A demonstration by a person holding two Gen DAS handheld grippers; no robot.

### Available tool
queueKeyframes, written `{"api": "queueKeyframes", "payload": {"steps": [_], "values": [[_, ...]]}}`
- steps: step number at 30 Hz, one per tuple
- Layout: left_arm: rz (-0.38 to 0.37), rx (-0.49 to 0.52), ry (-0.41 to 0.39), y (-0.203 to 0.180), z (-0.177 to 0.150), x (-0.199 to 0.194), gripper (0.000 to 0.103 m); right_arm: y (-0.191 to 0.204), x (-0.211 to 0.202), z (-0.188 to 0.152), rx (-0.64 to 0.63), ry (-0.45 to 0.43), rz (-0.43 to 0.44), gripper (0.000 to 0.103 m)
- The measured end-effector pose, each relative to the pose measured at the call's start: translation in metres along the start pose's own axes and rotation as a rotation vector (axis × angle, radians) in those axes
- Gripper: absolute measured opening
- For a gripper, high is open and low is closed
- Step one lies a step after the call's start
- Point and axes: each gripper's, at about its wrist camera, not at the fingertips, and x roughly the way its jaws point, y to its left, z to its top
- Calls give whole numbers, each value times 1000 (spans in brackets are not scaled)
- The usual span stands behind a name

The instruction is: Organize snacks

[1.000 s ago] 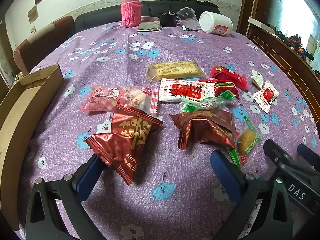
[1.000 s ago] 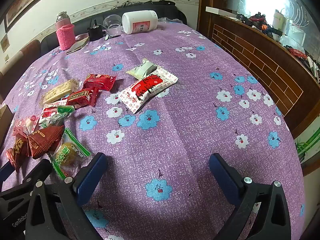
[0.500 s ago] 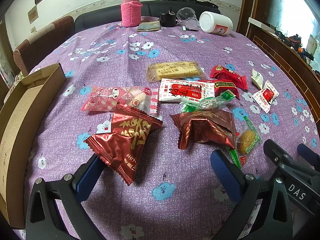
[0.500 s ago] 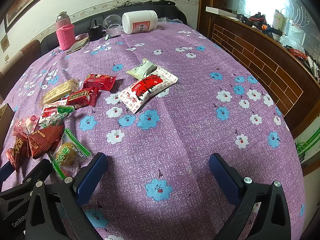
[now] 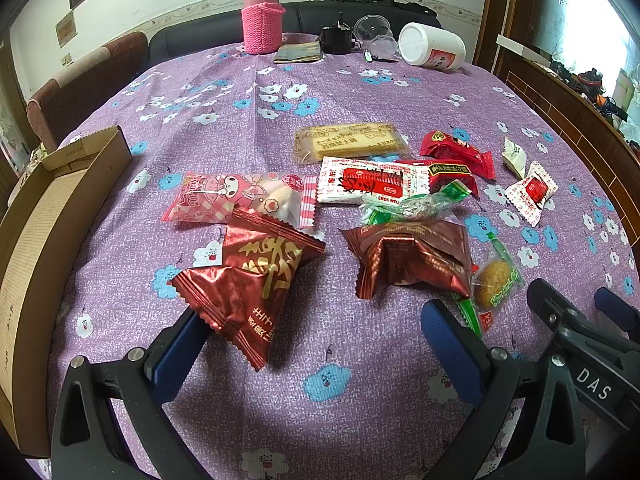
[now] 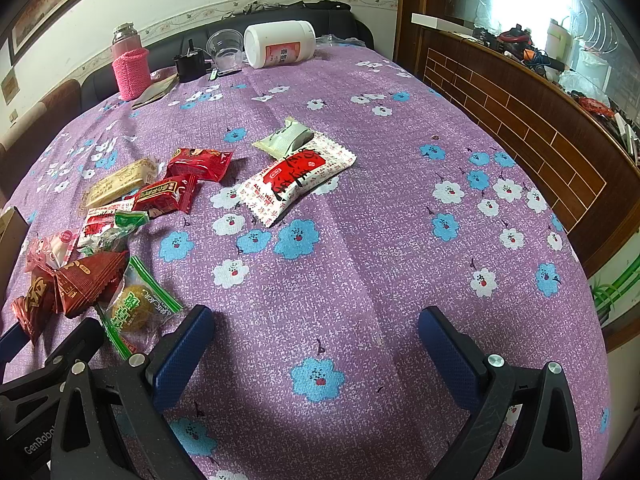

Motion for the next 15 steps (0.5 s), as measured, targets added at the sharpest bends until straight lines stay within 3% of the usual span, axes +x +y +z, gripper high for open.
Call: {"api": "queueKeyframes", "payload": {"steps": [15], "values": [[0,0,0,0,2,-3,103,0,0,0,0,0,0,102]]}}
